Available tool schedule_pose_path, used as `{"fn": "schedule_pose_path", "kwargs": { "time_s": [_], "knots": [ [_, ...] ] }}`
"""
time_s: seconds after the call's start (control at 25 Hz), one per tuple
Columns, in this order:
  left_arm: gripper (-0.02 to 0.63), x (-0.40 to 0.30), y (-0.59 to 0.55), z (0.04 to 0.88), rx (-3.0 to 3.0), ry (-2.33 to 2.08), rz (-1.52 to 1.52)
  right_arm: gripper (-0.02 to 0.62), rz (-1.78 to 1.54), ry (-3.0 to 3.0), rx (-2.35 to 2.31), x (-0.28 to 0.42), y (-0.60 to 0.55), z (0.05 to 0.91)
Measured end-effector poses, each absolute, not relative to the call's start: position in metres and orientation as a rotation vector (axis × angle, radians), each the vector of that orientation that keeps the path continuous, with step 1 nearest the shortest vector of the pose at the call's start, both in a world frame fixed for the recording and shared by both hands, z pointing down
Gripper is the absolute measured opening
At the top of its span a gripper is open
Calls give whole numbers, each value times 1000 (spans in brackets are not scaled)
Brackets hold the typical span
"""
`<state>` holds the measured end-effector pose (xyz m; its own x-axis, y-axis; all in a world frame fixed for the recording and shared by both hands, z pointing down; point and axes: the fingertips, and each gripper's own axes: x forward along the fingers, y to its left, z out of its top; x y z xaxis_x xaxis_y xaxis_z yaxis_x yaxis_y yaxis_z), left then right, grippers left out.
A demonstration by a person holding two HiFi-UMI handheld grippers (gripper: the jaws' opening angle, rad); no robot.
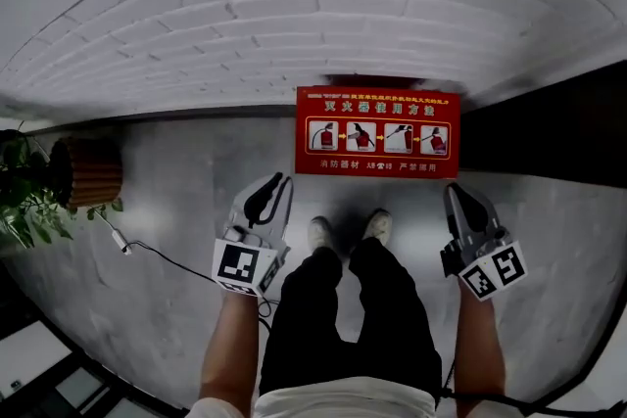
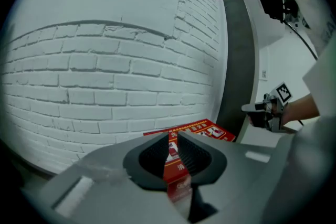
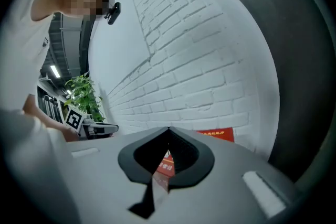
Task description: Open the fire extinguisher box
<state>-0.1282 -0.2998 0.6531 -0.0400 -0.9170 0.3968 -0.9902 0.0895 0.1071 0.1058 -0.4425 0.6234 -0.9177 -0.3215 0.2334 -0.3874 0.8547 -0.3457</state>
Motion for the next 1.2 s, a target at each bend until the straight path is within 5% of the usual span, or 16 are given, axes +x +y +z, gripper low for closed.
{"fn": "schedule_pose_path", "kwargs": {
  "time_s": [0.24,0.56,1.2],
  "knots": [
    [64,-125,-287,731,1873,-1990,268,5,603,-2797,490,101,-405,698],
    [210,-117,-295,794,1862,-1897,261,5,664,-2739,441,92,-382,749],
    [132,-126,-303,801,1925,-1851,323,5,698,-2697,478,96,-376,760]
  ]
}}
